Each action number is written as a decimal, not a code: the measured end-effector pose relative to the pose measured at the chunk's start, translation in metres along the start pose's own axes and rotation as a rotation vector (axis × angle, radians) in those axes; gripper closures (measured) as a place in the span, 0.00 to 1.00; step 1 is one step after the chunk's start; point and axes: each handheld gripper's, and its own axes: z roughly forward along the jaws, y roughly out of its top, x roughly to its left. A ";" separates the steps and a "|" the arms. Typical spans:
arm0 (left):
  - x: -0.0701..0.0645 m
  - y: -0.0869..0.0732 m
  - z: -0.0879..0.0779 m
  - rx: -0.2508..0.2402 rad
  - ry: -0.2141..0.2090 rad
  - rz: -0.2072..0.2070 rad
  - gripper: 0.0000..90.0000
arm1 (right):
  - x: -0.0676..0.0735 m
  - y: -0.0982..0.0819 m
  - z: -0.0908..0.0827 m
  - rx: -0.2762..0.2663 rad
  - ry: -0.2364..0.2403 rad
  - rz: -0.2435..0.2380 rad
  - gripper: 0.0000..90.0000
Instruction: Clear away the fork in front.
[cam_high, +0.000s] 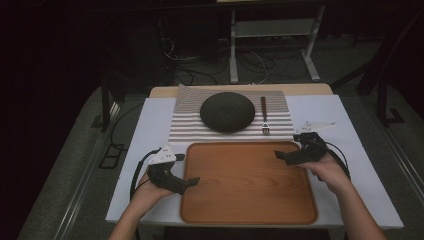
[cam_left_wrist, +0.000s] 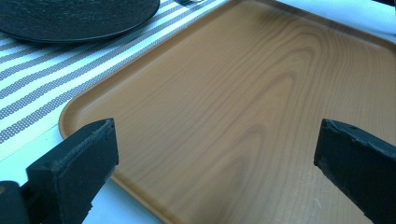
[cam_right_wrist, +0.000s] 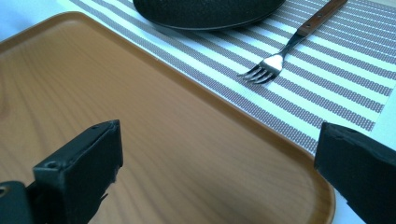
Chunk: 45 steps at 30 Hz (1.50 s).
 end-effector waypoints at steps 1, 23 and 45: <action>0.000 0.000 0.000 0.000 0.000 0.001 0.00 | -0.001 0.001 0.001 0.001 -0.001 0.000 0.01; -0.001 0.000 -0.001 0.005 0.014 0.016 0.00 | -0.015 0.040 0.027 0.041 -0.049 0.018 0.02; 0.001 -0.001 -0.002 0.004 0.023 0.015 0.00 | -0.047 0.079 0.073 0.137 -0.125 0.109 0.19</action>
